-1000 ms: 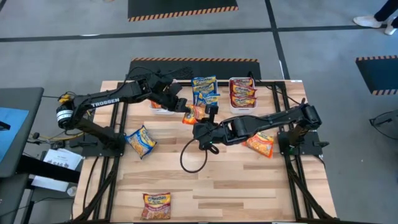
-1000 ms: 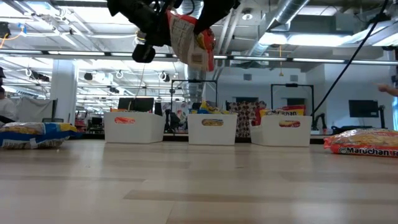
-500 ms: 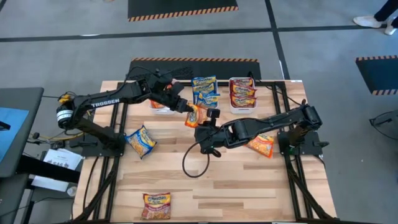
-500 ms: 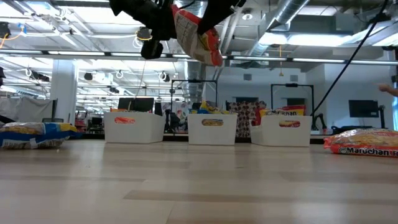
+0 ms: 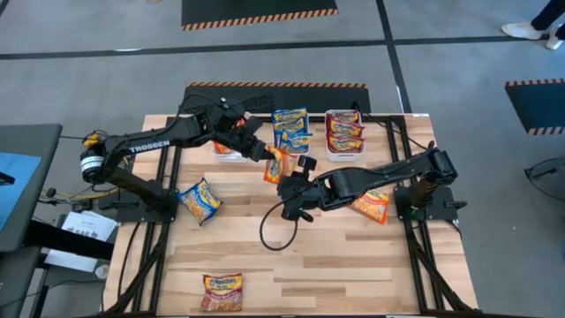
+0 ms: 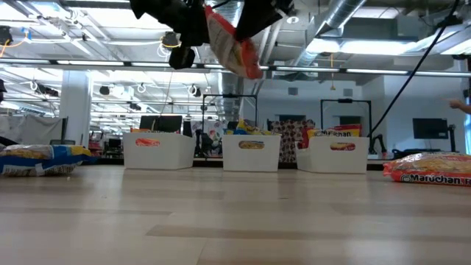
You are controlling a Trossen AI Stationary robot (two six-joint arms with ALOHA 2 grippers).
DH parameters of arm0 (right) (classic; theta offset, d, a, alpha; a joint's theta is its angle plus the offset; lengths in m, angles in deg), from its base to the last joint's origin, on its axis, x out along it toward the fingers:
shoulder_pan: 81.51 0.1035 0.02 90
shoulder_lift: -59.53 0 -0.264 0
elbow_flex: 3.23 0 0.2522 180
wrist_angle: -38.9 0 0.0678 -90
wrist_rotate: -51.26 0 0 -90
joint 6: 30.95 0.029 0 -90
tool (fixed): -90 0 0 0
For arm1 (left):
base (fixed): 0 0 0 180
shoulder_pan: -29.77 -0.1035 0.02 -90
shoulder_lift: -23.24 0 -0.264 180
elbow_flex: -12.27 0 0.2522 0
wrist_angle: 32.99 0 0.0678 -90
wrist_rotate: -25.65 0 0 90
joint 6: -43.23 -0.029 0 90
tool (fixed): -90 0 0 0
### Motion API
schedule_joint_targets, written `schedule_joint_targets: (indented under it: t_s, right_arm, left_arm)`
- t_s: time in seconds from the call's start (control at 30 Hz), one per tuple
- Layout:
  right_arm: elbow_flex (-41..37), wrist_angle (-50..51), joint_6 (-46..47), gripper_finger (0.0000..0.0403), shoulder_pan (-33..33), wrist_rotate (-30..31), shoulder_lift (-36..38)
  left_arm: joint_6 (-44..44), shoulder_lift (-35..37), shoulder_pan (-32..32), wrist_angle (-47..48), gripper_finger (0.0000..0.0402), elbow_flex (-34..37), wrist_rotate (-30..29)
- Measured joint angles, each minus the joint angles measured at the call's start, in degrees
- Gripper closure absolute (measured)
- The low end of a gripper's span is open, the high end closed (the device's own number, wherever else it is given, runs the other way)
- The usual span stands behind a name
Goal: Sort Maruchan noodles
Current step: Put the orange noodle pack into the left white bin
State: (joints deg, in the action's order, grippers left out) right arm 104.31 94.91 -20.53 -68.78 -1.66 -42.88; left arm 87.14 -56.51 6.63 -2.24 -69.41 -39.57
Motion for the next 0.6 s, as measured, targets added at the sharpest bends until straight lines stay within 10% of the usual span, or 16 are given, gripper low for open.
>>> schedule_joint_targets:
  t_s: [0.6]
  right_arm:
    - [10.66,12.05,6.18,0.0208,1.2,0.18,0.04]
  left_arm:
    - [-11.65,0.02,-2.66,9.78,0.0401,-0.09,0.37]
